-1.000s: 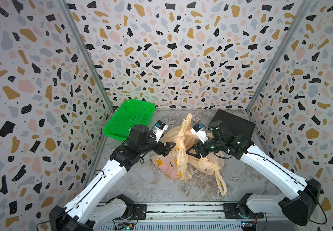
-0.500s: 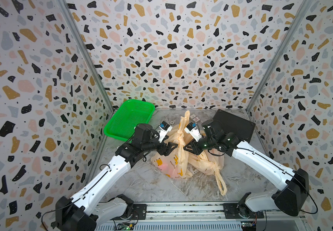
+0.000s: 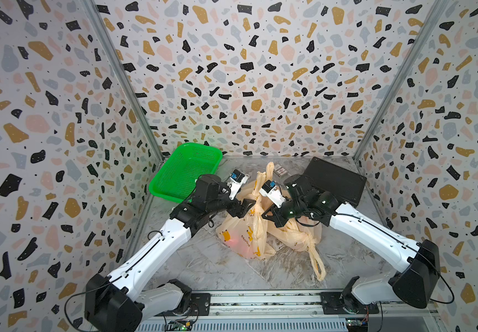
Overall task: Untie the knot of a plastic bag & take out the apple
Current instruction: Untie the plastic bag at the center of the board.
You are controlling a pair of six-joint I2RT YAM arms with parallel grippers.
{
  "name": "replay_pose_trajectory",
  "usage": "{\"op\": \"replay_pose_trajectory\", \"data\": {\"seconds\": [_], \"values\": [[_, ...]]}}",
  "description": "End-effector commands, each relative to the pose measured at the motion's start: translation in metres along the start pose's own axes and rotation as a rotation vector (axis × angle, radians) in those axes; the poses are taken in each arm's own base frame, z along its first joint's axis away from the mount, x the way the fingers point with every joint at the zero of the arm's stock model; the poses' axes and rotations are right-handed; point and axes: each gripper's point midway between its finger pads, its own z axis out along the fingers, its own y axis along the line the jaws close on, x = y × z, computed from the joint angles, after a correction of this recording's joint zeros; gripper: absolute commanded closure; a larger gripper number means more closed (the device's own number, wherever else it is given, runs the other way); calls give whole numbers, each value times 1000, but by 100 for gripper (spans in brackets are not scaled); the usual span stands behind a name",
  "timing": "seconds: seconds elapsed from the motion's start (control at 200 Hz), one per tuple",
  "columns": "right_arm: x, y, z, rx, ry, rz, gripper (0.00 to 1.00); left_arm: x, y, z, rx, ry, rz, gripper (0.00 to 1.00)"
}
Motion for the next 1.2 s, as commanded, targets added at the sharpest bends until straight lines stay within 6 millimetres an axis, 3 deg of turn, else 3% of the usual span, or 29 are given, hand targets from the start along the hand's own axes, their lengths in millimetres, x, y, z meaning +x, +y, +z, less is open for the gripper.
{"op": "replay_pose_trajectory", "data": {"seconds": [0.0,0.08,0.26,0.375,0.456,0.691,1.001,1.151,1.191], "values": [[-1,5,-9,10,-6,-38,100,-11,2,0,15,-29,15,36],[-3,6,-12,17,-17,-48,100,-5,4,2,21,-3,1,63],[-4,5,-17,38,-24,-61,100,-2,3,-4,38,-9,-4,100],[-5,2,-20,61,-32,-53,100,-1,5,-2,34,1,-18,100],[0,-6,-21,103,-31,-37,100,-1,21,-7,-72,4,-56,100],[47,-35,-29,262,-63,37,100,-1,71,-65,-328,-210,-291,100],[110,-37,-14,220,9,101,100,18,73,-90,-343,-472,-524,100],[122,-24,-15,157,75,112,100,17,68,-98,-313,-537,-549,100],[113,-18,-22,141,68,107,86,15,63,-97,-287,-524,-539,100]]}}
